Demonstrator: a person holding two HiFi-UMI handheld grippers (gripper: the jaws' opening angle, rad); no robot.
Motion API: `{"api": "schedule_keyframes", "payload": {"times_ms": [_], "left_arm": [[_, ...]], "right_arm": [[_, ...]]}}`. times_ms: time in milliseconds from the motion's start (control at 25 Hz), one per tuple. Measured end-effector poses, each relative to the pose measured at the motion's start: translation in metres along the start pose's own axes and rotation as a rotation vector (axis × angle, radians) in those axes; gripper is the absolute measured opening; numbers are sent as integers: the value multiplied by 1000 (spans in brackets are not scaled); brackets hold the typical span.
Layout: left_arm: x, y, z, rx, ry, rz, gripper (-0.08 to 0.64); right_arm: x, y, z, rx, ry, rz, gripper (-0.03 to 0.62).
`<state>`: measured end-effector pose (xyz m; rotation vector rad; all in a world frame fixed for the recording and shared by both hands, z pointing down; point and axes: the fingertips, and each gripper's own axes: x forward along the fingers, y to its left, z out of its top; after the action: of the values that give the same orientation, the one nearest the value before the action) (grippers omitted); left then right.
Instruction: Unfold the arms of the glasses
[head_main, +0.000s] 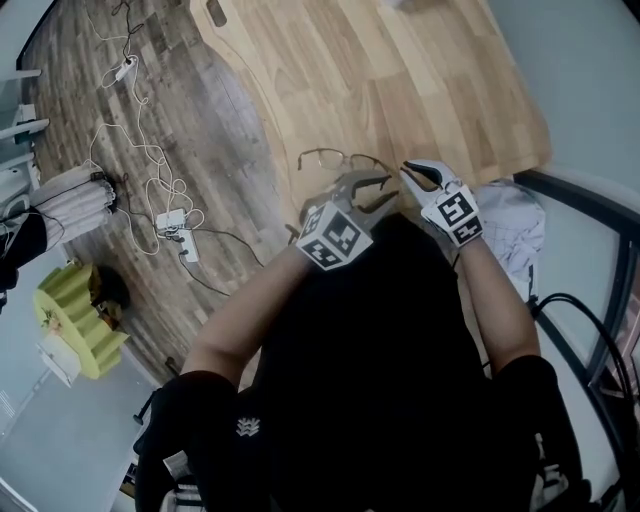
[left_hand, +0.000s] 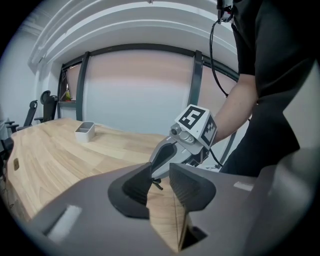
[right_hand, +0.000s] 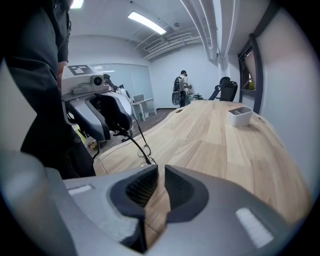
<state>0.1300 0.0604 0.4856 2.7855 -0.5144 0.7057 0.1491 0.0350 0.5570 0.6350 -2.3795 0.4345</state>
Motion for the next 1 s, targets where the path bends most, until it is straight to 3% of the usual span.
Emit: {"api": "schedule_keyframes", "payload": {"times_ms": [560,800,1000], "left_arm": [[13,-6,19,16,-4,36,120],[-20,21,42,-5,-86,194,109],[-74,51,60,-37,-198,336,69]], "right_arm": [[-22,-15,-16,25,-15,1,32],[-31,-31,-8,55,-80,-24,32],[-45,-39,24,100,-181,-104,32]]}}
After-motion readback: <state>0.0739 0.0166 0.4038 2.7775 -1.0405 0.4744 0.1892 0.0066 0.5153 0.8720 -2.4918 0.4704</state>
